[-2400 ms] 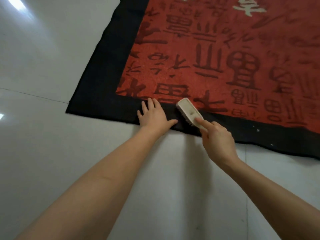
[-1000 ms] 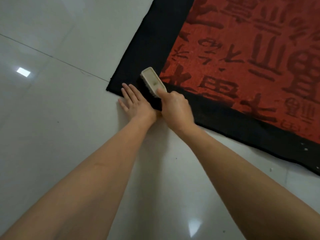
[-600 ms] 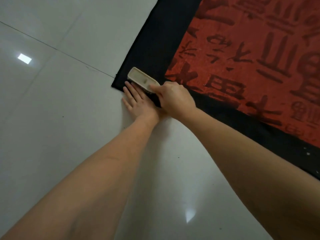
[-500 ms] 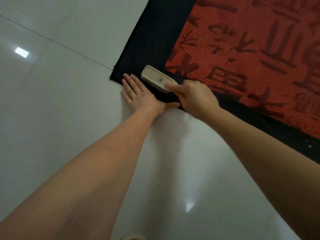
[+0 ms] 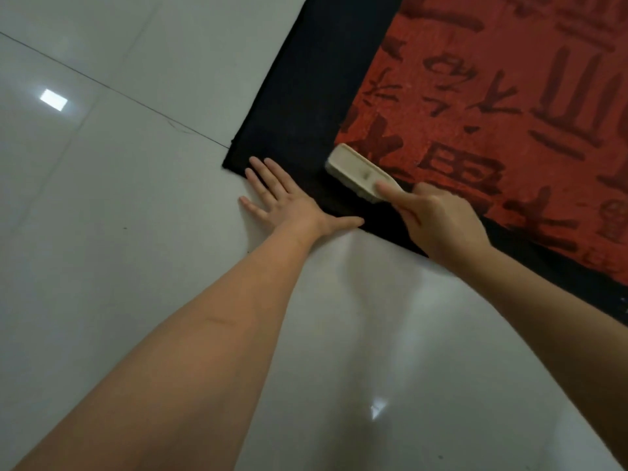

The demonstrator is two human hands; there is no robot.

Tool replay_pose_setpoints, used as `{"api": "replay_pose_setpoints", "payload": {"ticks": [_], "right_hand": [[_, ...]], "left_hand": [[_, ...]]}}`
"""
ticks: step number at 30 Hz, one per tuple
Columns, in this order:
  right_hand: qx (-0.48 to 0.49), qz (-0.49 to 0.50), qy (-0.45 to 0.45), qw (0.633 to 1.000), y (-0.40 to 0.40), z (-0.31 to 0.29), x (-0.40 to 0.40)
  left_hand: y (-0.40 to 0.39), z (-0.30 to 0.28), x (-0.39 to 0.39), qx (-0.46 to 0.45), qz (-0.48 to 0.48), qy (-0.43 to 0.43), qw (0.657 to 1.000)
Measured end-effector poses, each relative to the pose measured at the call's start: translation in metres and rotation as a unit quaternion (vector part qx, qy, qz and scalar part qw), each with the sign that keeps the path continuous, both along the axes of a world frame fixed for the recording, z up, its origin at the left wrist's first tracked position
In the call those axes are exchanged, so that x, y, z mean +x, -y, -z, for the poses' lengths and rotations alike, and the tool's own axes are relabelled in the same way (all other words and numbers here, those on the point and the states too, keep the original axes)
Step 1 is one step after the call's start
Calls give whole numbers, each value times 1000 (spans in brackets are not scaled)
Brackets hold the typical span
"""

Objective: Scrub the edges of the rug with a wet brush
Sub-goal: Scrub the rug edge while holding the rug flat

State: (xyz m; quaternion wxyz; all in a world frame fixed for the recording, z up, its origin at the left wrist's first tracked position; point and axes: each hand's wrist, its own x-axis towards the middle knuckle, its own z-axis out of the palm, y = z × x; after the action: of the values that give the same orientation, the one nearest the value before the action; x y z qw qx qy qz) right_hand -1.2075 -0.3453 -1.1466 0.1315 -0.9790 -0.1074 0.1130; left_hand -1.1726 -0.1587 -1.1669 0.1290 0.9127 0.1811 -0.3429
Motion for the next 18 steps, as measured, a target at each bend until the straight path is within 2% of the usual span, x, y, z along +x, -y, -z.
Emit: {"api": "replay_pose_setpoints", "payload": {"ticks": [2,7,10,13,15,18], "right_hand": [[-21,-7,-15,1000,-9,2,-4],[-19,-53,7,998,-106,11,71],[-24,-82,4,996,-71,15,64],[-4,-43,24,999,-13,7,15],[-9,-38,17,999,-23,12,22],[-31,-74,13,997,-79,14,61]], "left_hand": [[-2,2,3,-1,-4,-17,1000],[-3,9,4,15,-6,4,1000],[-2,8,6,-4,-9,-6,1000],[-3,3,2,-23,-4,-19,1000],[-2,0,3,-23,-6,-28,999],[-2,-4,7,-20,-1,-28,999]]}}
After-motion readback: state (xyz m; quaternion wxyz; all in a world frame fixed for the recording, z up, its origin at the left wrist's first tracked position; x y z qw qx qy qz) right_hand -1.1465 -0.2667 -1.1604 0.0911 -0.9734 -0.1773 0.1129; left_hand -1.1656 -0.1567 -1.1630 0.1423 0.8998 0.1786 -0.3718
